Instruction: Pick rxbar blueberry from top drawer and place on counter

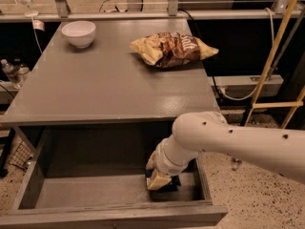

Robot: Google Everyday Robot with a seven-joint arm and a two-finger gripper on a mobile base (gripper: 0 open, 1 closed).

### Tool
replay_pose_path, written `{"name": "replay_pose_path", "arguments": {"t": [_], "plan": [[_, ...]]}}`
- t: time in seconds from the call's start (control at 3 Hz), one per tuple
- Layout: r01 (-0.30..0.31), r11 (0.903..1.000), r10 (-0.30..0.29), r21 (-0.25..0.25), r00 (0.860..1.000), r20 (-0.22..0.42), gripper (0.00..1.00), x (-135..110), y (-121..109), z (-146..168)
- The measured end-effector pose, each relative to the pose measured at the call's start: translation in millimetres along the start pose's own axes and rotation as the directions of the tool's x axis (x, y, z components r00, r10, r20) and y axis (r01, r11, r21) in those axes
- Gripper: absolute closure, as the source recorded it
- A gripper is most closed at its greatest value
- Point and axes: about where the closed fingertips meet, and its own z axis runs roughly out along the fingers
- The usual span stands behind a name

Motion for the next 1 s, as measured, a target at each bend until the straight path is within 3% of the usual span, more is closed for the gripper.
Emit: {"name": "replay_pose_path", "arguments": {"t": [0.33,0.67,1.0], "plan": [[0.082,0.995,-0.084,0.058,0.996,0.028,1.0,-17.1,-3.6,-44.8],[0.162,0.9792,-0.165,0.122,0.986,0.018,1.0,-30.3,-6.8,-97.7],[0.208,0.9686,-0.209,0.136,0.978,-0.01,1.0,-34.6,-9.5,-124.0]]}}
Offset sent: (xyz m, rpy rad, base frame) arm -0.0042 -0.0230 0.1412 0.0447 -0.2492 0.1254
